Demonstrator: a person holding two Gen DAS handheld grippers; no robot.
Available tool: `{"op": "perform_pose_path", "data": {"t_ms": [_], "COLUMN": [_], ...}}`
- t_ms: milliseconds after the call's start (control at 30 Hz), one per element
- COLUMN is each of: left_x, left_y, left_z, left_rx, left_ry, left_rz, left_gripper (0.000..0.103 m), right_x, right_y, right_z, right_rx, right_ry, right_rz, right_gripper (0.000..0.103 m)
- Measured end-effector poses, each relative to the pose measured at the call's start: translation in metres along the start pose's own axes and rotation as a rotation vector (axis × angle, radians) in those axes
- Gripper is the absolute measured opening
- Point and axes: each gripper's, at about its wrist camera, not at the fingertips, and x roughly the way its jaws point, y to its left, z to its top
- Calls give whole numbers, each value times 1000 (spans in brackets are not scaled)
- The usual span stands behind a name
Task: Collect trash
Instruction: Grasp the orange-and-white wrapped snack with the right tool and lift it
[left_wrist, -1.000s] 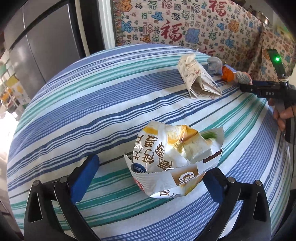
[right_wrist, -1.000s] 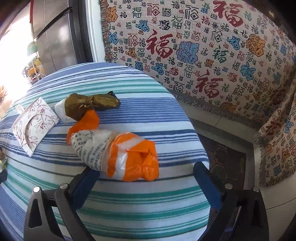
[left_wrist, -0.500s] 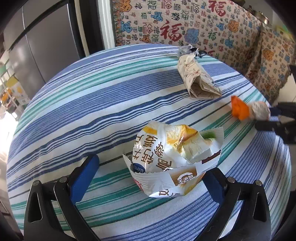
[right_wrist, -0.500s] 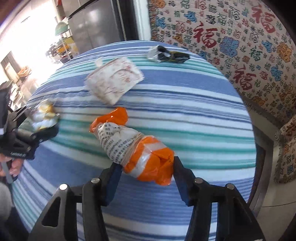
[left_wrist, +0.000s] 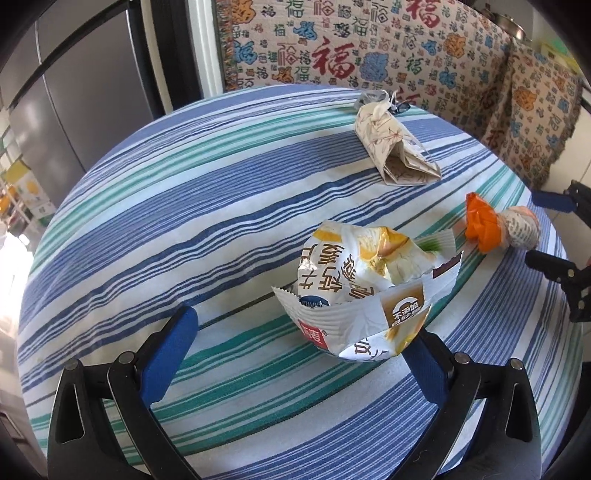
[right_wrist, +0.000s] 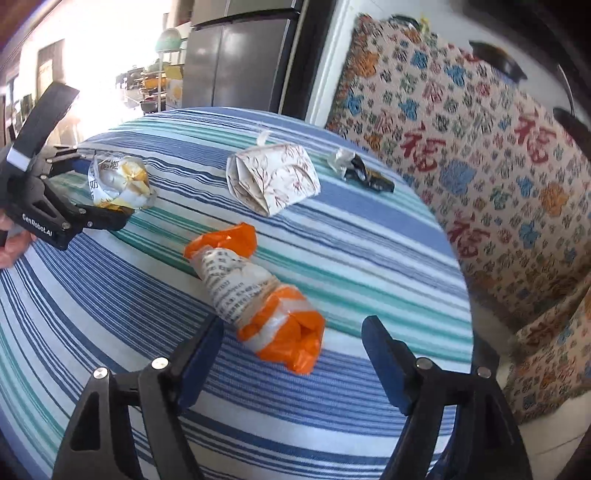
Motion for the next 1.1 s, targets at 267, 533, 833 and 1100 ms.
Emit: {"op": "perform_pose_path", "data": {"t_ms": [267,533,833,1100], "left_x": [1,1,-9,9], "left_y": [1,3,21,-15], "left_z": [0,-1,-8,14], "left_rx": [-13,-11,59,73], "left_ry": [-6,0,58,0], "left_rz": [9,9,-33,-54], "left_gripper": [103,103,103,103], "right_x": [32,30,23,38], "right_y": [-12,-8,5,1], "right_z": [26,11,-5,9], "right_rx": [253,515,289,313], "right_ry": [82,163,148,123], "right_rz": [131,113,123,89], "right_gripper": [69,73,84,86]}}
